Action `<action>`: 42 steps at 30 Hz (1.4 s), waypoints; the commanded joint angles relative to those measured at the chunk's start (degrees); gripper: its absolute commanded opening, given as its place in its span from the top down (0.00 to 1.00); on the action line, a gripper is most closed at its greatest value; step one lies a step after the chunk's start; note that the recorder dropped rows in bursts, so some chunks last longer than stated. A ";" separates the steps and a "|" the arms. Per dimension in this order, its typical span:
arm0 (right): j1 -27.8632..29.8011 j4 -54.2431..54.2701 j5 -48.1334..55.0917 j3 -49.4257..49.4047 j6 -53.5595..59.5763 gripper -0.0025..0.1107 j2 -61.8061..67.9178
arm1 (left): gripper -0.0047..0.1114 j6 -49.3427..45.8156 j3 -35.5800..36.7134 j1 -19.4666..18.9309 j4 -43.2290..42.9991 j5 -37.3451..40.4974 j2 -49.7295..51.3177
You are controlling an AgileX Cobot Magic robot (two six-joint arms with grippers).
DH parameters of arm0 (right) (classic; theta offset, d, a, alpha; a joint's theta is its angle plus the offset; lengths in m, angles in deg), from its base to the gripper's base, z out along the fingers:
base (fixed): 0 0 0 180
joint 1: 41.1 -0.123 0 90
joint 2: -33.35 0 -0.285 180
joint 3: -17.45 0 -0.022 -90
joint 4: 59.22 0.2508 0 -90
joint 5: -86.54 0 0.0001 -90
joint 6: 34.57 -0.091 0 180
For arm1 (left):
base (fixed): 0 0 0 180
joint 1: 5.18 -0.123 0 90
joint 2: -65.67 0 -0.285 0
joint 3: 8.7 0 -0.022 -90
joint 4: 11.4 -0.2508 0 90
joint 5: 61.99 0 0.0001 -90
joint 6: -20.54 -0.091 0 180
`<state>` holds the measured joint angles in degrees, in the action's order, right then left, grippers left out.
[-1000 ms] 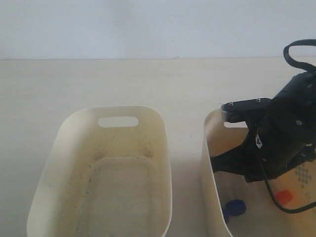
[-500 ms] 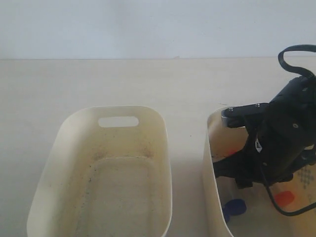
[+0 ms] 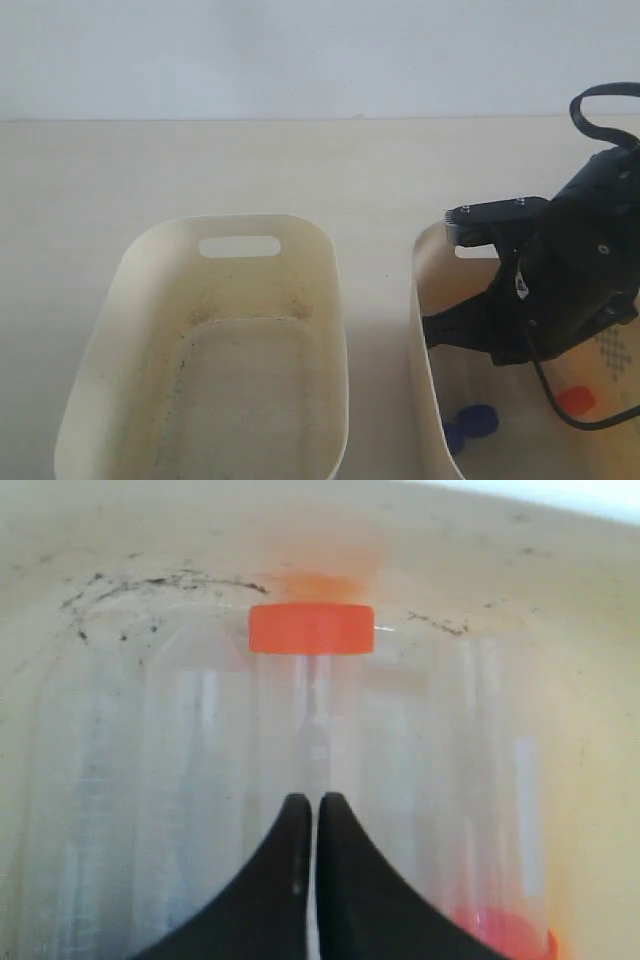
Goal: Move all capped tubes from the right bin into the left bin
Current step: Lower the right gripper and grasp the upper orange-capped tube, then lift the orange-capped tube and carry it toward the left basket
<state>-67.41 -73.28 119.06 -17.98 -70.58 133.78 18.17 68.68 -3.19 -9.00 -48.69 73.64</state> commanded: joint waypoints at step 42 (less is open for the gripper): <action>-0.38 27.68 5.96 10.27 27.12 0.98 -24.43 | 0.92 0.38 -0.16 -0.05 -0.10 -0.34 -0.19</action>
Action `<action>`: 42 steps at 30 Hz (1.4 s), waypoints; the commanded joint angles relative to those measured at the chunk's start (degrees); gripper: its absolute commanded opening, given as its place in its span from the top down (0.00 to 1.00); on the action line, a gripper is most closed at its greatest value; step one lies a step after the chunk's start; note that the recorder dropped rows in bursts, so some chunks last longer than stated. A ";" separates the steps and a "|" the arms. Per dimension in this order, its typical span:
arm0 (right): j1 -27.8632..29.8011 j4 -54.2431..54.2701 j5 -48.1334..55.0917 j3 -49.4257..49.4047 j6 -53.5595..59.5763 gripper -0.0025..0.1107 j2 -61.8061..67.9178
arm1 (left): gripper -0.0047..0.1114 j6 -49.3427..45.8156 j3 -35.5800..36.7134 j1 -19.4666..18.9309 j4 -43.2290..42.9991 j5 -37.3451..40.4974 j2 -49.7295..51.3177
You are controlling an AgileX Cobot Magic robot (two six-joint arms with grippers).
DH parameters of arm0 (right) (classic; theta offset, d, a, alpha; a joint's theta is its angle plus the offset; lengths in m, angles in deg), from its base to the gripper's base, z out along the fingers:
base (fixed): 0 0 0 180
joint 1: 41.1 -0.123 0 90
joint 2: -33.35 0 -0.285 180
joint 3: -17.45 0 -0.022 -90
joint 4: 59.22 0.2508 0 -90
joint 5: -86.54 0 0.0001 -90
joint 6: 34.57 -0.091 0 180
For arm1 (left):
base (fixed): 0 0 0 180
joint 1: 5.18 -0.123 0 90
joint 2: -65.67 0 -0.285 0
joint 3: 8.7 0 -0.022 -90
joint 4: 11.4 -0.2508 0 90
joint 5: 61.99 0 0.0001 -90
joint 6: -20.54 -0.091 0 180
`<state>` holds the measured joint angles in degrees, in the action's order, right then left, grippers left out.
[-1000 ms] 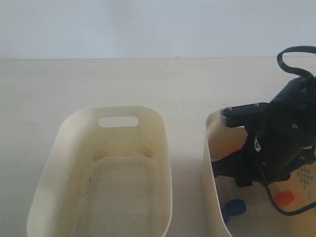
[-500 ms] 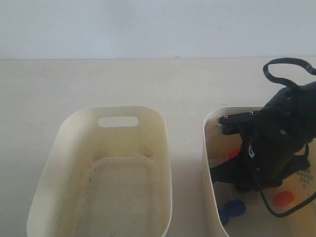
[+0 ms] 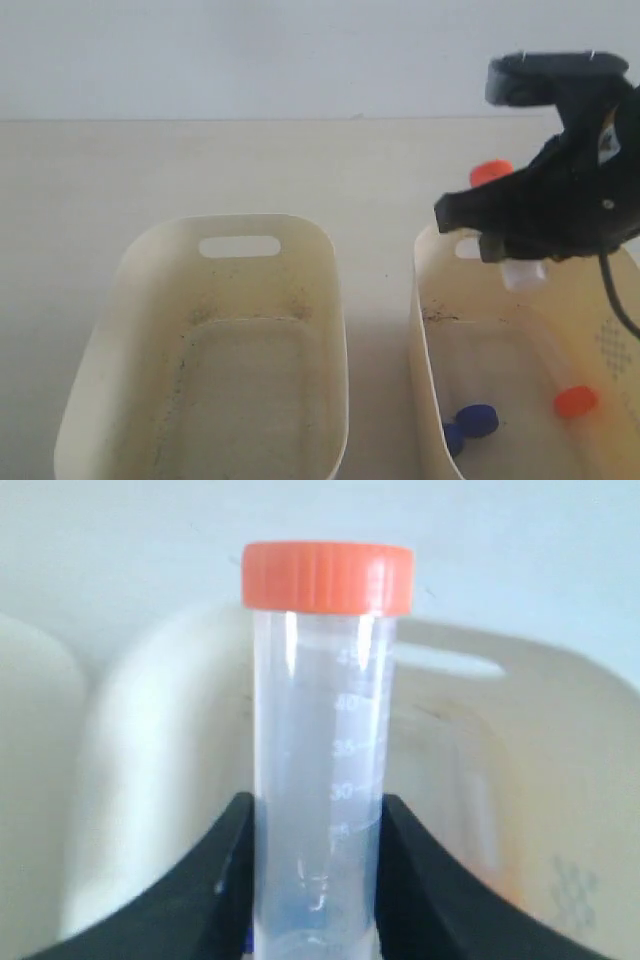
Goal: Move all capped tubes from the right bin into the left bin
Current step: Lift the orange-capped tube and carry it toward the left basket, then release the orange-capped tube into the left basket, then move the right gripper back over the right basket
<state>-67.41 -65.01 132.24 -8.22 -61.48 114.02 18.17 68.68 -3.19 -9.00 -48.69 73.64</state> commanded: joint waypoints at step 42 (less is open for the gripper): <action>-8.14 -4.06 5.85 -2.15 -9.13 0.98 -5.61 | 0.92 0.38 -0.16 -0.05 -0.10 -0.34 -0.19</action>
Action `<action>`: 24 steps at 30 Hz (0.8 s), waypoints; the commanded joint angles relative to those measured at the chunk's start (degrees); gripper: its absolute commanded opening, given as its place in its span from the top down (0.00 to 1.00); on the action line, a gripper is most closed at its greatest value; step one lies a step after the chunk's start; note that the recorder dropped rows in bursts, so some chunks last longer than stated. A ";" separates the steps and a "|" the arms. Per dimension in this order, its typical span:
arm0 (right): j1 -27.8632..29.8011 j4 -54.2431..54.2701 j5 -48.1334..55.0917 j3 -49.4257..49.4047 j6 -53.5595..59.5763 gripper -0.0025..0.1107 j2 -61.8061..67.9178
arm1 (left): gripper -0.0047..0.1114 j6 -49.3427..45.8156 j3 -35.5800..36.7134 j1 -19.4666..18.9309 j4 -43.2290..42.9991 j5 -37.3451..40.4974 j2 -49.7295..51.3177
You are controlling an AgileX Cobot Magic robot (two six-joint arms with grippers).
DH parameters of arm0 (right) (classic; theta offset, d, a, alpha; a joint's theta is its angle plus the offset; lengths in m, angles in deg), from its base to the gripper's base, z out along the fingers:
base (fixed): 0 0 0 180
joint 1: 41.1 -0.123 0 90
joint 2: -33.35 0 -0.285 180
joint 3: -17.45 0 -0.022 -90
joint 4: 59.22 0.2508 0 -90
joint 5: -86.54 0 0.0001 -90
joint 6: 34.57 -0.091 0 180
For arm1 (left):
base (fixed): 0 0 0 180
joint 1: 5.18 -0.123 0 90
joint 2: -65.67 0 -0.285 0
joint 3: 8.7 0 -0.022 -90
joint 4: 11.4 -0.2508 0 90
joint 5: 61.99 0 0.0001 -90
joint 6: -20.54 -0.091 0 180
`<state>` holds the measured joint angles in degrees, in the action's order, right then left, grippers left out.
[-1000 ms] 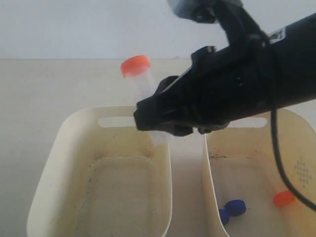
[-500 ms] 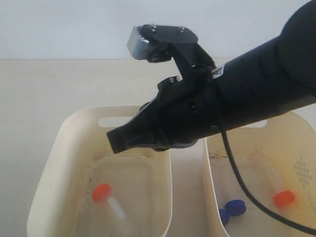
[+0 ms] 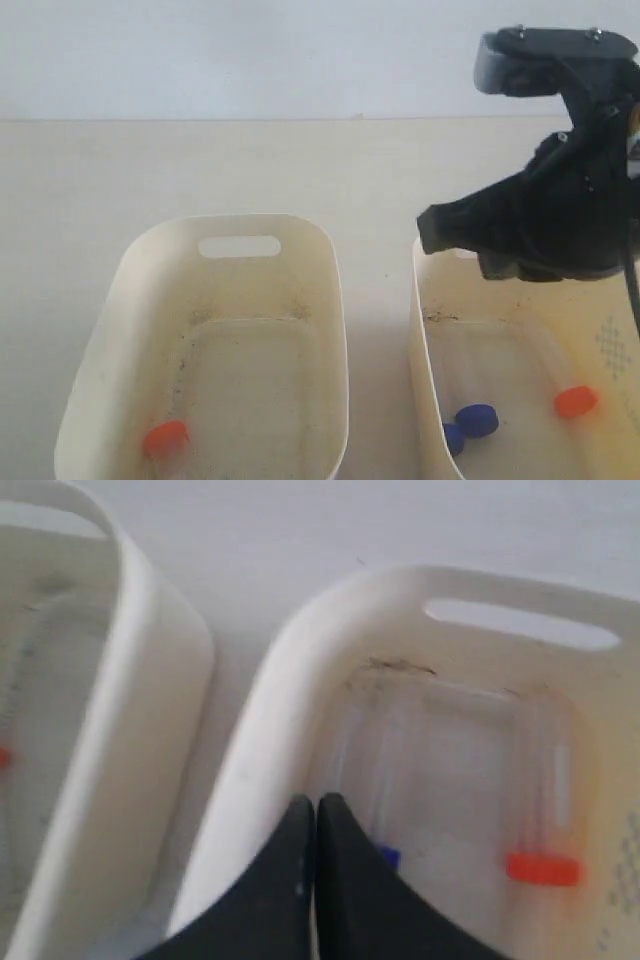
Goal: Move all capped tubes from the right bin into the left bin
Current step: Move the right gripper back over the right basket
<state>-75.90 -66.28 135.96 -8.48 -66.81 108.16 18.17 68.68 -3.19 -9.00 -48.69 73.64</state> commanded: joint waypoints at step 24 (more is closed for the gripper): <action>0.47 -7.89 -4.41 -10.61 -11.71 0.98 6.18 | 0.92 0.38 -0.16 -0.05 -0.10 -0.34 -0.19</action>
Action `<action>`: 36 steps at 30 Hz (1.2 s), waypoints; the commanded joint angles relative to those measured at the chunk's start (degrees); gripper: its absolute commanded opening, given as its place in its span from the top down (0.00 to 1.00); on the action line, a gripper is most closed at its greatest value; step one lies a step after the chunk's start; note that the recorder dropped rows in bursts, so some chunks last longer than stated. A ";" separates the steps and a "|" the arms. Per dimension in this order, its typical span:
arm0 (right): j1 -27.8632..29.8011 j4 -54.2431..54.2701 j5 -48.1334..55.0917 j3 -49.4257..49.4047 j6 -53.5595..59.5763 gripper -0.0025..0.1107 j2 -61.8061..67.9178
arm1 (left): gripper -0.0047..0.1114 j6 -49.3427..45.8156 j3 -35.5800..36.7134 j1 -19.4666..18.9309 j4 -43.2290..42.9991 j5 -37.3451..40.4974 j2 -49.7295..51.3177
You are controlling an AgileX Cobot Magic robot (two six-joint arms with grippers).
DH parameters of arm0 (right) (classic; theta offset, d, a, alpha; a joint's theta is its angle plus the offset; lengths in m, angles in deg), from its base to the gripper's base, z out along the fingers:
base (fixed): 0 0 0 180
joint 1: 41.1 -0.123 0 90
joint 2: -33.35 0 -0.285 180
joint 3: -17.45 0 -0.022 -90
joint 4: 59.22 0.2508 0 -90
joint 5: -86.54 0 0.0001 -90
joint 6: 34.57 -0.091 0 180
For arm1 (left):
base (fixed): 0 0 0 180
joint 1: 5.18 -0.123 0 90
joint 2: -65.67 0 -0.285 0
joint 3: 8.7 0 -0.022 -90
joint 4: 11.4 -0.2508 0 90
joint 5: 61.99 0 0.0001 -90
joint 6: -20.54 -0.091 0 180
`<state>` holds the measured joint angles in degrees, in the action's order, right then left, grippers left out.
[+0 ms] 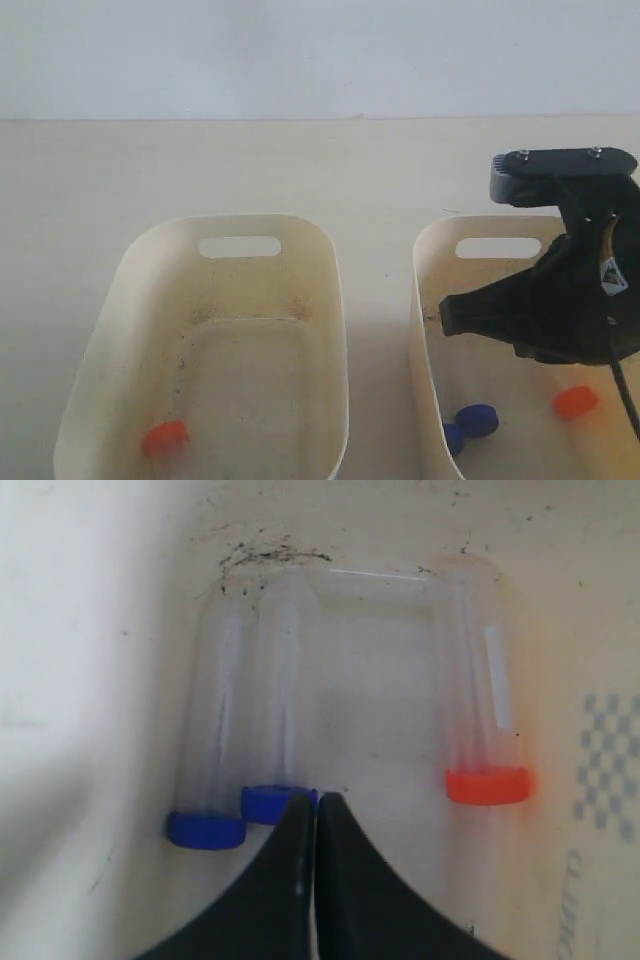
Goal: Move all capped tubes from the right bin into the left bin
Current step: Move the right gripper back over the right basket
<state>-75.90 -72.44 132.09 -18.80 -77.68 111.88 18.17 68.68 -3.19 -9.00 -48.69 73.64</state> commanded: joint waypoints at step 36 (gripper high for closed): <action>0.59 -9.70 -5.27 -0.28 -7.69 0.98 5.33 | 0.92 0.38 -0.16 -0.05 -0.10 -0.34 -0.19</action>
<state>-75.53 -81.24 127.13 -18.80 -84.78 117.21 18.17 68.68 -3.19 -9.00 -48.69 73.64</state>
